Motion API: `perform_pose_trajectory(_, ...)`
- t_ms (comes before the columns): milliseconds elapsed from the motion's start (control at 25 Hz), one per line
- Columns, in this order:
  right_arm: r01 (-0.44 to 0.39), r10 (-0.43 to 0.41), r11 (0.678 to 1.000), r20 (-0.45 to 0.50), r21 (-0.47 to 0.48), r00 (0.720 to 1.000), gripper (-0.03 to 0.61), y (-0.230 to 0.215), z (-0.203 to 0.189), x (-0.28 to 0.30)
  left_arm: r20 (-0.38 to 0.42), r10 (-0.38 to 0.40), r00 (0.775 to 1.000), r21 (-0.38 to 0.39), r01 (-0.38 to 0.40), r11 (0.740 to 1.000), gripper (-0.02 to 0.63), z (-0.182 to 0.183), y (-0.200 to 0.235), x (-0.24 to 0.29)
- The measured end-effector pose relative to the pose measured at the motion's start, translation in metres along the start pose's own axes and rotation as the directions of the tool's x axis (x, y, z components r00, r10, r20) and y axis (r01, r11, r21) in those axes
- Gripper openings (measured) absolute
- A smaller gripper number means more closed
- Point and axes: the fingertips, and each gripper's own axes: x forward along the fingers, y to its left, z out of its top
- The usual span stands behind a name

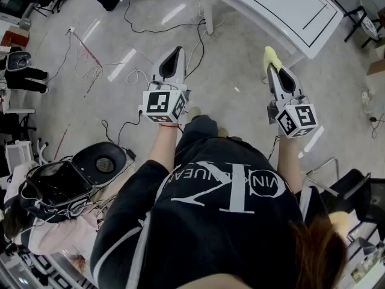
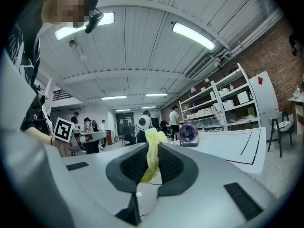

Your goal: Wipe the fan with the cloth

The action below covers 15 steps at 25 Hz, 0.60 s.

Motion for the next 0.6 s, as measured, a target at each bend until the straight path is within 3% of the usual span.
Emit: perform_pose_trajectory(600,-0.021,0.021,1.000,0.001,-0.004,1.000,0.037,-0.003,-0.002,0.013,-0.008,0.019,1.000,0.012,-0.019,1.000,0.009,0.003,0.009,0.000)
